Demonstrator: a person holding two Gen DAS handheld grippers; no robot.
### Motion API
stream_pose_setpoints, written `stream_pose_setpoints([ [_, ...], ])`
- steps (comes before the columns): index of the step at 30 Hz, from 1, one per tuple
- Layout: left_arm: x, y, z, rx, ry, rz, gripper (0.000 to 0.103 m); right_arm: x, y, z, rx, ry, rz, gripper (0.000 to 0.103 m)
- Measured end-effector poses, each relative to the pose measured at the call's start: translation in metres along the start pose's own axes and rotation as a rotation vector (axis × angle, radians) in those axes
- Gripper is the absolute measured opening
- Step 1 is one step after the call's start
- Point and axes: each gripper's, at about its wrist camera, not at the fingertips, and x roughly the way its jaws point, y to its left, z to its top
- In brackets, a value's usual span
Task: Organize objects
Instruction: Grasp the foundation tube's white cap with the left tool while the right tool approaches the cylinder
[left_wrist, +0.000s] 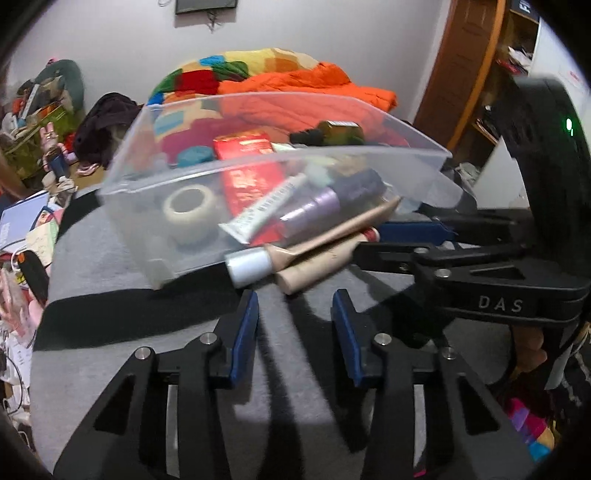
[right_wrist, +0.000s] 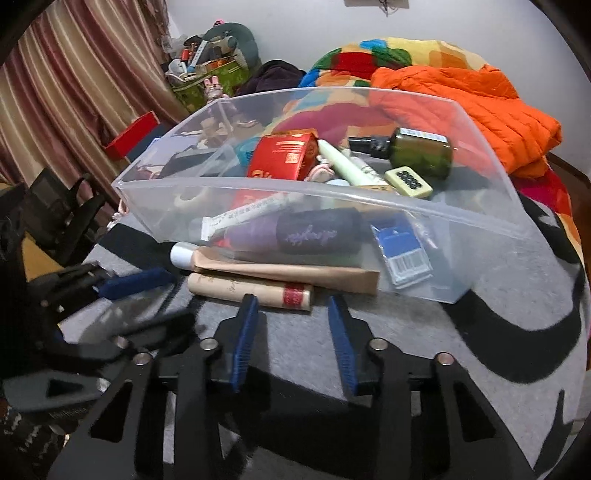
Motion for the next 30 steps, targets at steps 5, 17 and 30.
stream_pose_setpoints([
  [5,0.001,-0.014,0.003,0.04,-0.012,-0.008,0.036,-0.002,0.005,0.0,-0.03,-0.004,-0.004,0.03],
  [17,-0.034,-0.029,-0.011,0.07,-0.069,-0.052,0.036,-0.059,0.003,-0.045,-0.14,-0.009,-0.067,0.031],
  [30,-0.002,0.023,0.019,-0.028,0.022,0.026,0.04,-0.022,0.028,-0.02,-0.257,0.006,-0.093,0.043],
])
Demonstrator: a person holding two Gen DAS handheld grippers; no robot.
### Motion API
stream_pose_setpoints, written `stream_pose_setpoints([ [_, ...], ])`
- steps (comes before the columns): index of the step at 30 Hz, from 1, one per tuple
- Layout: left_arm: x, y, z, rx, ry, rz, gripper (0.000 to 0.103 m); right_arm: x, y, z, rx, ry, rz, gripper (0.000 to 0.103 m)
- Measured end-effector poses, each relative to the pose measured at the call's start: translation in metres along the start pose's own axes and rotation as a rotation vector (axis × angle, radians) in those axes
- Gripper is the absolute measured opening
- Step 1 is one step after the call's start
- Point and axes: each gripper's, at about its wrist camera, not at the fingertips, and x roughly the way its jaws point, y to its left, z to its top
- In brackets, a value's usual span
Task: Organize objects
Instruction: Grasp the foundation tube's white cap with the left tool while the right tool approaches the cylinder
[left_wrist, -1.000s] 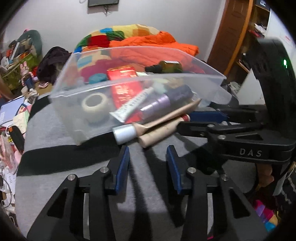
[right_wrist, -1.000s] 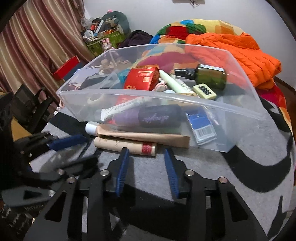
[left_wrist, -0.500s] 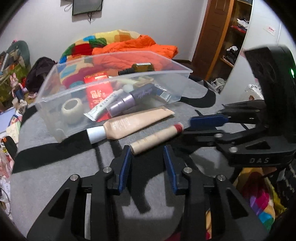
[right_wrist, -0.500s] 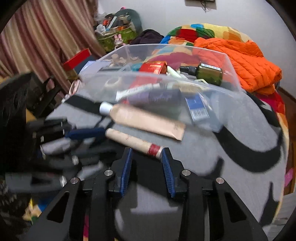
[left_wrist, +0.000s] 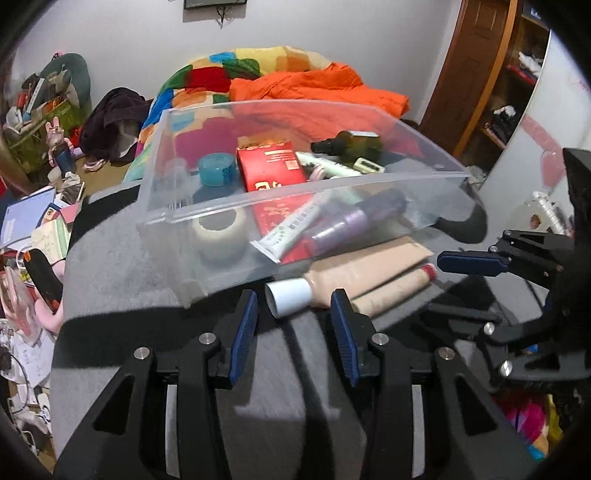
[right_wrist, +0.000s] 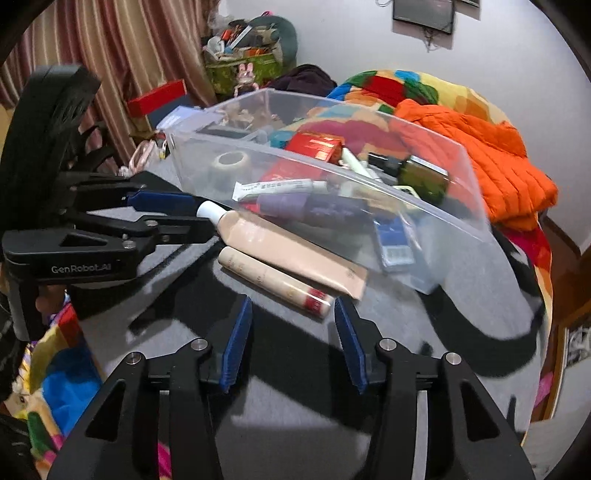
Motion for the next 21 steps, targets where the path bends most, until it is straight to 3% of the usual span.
stream_pose_setpoints([
  [7,0.017,-0.007,0.008,0.021,0.023,-0.009,0.041,0.01,0.006,0.007,-0.076,0.014,-0.028,0.049],
  [11,0.013,-0.009,0.004,0.031,0.008,-0.036,0.037,0.011,0.004,0.009,-0.083,0.004,0.0,0.049],
  [13,0.009,-0.009,0.0,0.028,0.002,-0.048,0.035,0.009,0.005,0.007,-0.086,-0.004,0.018,0.047],
  [16,-0.002,-0.01,-0.011,0.017,-0.007,-0.07,0.032,0.001,0.011,0.001,-0.121,-0.017,0.014,0.034],
  [18,-0.01,-0.013,-0.02,0.016,0.0,-0.096,0.026,-0.007,0.015,-0.006,-0.141,-0.021,0.011,0.03],
  [21,-0.021,-0.022,-0.036,0.041,0.006,-0.112,0.024,-0.019,0.018,-0.018,-0.134,0.013,0.088,0.028],
])
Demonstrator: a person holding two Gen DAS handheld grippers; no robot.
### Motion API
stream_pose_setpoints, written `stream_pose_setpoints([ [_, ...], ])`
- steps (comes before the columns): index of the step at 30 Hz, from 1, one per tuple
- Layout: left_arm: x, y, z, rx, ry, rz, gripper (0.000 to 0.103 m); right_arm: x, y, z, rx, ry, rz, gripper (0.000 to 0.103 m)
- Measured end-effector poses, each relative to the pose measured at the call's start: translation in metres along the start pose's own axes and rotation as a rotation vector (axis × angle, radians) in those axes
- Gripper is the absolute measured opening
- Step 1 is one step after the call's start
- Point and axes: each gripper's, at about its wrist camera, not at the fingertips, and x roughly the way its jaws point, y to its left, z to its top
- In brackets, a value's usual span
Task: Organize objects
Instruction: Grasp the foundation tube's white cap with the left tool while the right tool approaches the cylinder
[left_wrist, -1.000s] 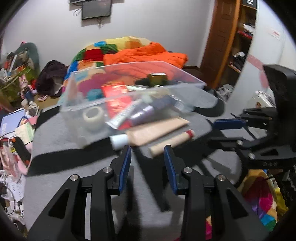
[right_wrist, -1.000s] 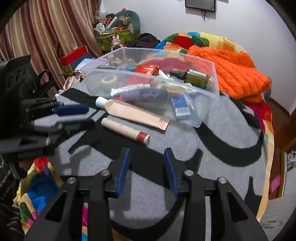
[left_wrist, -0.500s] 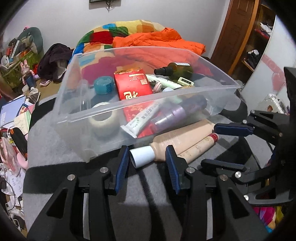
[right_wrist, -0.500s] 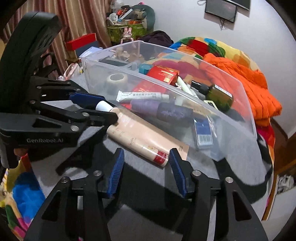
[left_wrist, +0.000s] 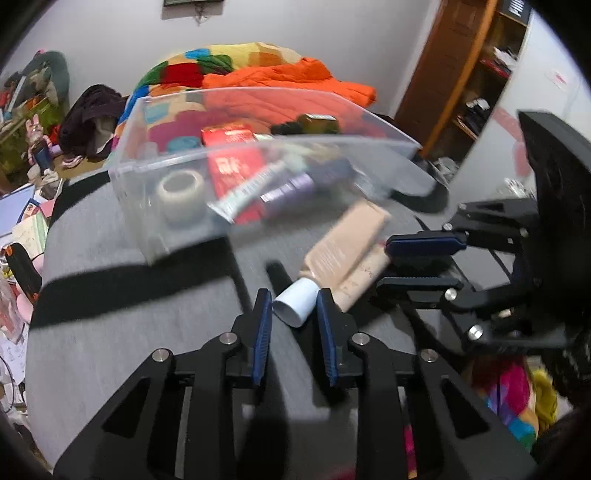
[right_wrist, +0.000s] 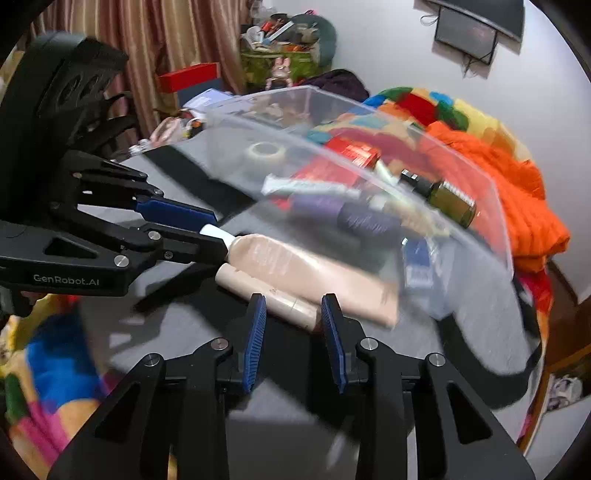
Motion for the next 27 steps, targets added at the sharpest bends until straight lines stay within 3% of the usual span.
stream_pose_setpoints([
  [2,-0.007,-0.007,-0.007,0.03,-0.006,0.034,0.024,-0.004,0.004,-0.006,-0.004,0.033,0.041,0.028],
  [7,-0.023,-0.002,0.0,0.03,-0.065,0.056,0.024,-0.015,0.002,-0.007,0.006,-0.005,-0.02,0.029],
  [11,-0.007,0.006,0.011,0.029,-0.038,0.053,0.036,-0.006,-0.018,0.005,0.129,-0.008,-0.012,0.052],
  [14,0.006,0.006,0.011,0.016,-0.017,0.024,0.045,0.004,-0.031,0.009,0.244,0.015,0.005,0.054],
  [18,0.017,-0.007,0.004,0.045,-0.004,0.022,0.045,0.014,-0.041,-0.001,0.383,0.046,0.094,0.054],
  [21,0.017,-0.021,-0.004,0.093,-0.024,0.063,0.045,0.009,-0.045,-0.011,0.452,0.013,0.118,0.054],
  [23,0.014,-0.026,-0.007,0.088,-0.024,0.045,0.04,0.005,-0.046,-0.014,0.482,0.008,0.114,0.054],
  [26,0.011,-0.036,-0.013,0.092,-0.028,0.02,0.023,0.003,-0.044,-0.014,0.497,0.007,0.087,0.054],
  [27,0.009,-0.04,-0.015,0.094,-0.029,0.017,0.022,0.003,-0.042,-0.014,0.494,0.005,0.075,0.054],
])
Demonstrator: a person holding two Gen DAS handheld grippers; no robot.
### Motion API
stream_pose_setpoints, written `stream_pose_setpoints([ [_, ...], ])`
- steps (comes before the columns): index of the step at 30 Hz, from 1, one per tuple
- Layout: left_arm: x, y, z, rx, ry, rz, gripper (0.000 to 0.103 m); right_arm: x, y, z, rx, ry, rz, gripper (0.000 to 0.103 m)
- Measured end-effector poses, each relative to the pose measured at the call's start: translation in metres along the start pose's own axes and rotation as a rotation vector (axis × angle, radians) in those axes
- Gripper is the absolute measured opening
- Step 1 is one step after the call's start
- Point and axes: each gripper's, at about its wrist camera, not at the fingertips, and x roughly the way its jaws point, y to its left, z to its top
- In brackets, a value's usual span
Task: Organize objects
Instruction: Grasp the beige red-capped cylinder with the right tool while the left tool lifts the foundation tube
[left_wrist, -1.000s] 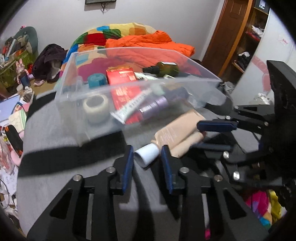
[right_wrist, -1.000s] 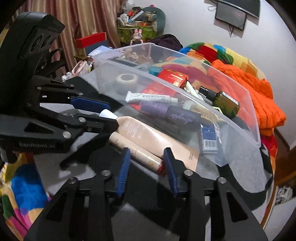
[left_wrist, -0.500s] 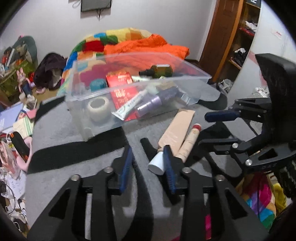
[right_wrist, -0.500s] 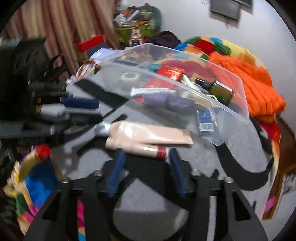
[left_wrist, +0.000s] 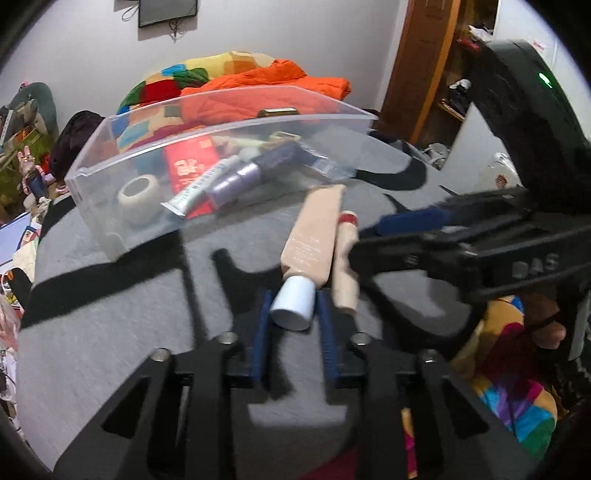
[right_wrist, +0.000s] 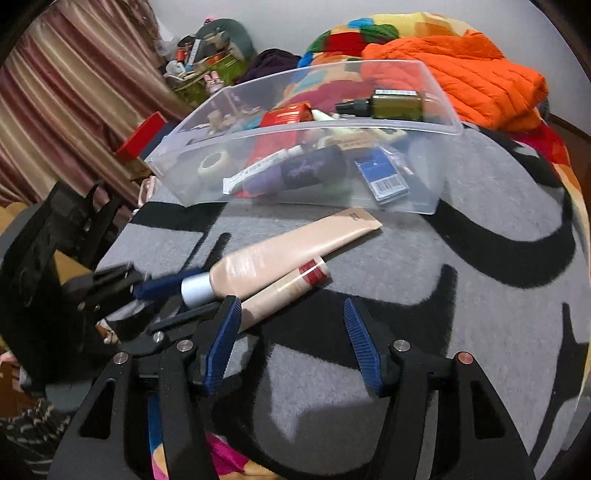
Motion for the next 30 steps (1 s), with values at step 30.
stream_pose_setpoints([
  [30,0.005,-0.004,-0.002,-0.019,-0.06,0.131,0.03,0.0,0.004,-0.017,-0.057,-0.129,-0.206,0.014],
])
